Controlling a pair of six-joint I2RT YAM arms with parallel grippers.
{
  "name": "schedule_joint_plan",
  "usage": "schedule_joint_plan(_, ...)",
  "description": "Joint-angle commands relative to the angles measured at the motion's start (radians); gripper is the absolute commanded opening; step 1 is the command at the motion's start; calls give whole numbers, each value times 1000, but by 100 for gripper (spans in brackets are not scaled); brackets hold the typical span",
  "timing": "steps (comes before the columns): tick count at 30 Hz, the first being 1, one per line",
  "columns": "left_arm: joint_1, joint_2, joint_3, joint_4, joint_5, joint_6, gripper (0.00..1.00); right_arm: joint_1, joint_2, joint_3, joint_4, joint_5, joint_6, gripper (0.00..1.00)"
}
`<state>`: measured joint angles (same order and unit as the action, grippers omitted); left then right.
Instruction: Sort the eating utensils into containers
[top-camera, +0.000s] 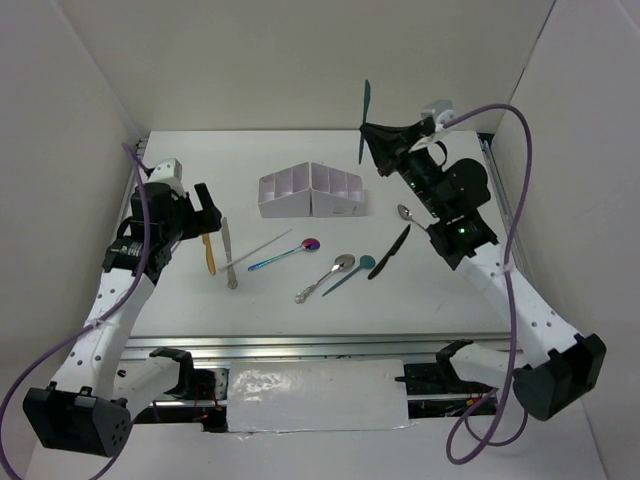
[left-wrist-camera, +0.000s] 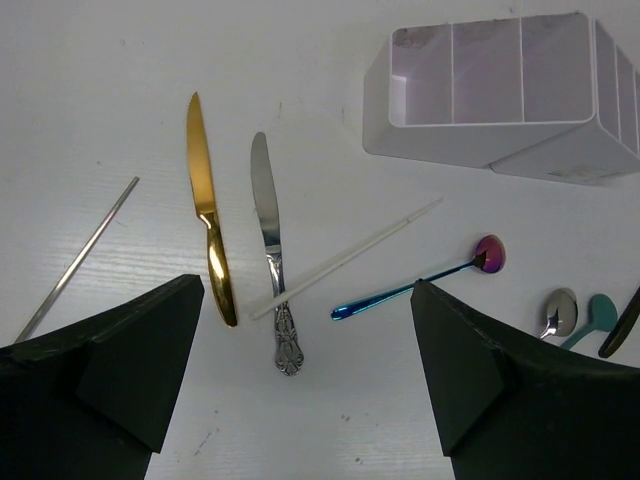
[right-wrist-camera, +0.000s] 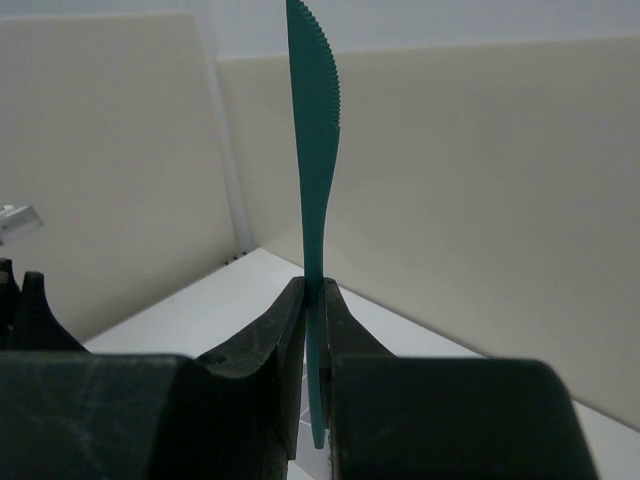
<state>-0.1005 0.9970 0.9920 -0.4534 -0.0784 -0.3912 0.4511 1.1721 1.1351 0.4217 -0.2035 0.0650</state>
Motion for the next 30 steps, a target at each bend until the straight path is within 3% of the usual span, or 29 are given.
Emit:
schedule_joint_plan(1,1,-40,-10,68,29,23,99,4,-92,-31,-102,18,12,0)
schedule_joint_plan(4,1,-52,2,45,23,40,99,3,-144,-70,-115,42,53,0)
schedule_joint_plan(8,1,-86,-47,80,0,38,99,4,-149,-207,12,56,74,0)
schedule_joint_plan(14,2,-133,-78,114,-30,9,99,1,42,-305,441,32,48,0)
schedule_joint_plan(21,4,-57,-3,39,-1,29,99,6,374,-141,560,-11,125,0)
schedule_joint_plan(25,4,-47,-1,41,-17,23,99,12,506,-98,702,50,148,0)
schedule_joint_plan(30,7,-64,-18,76,-20,26,99,11,621,-46,733,105,180,0)
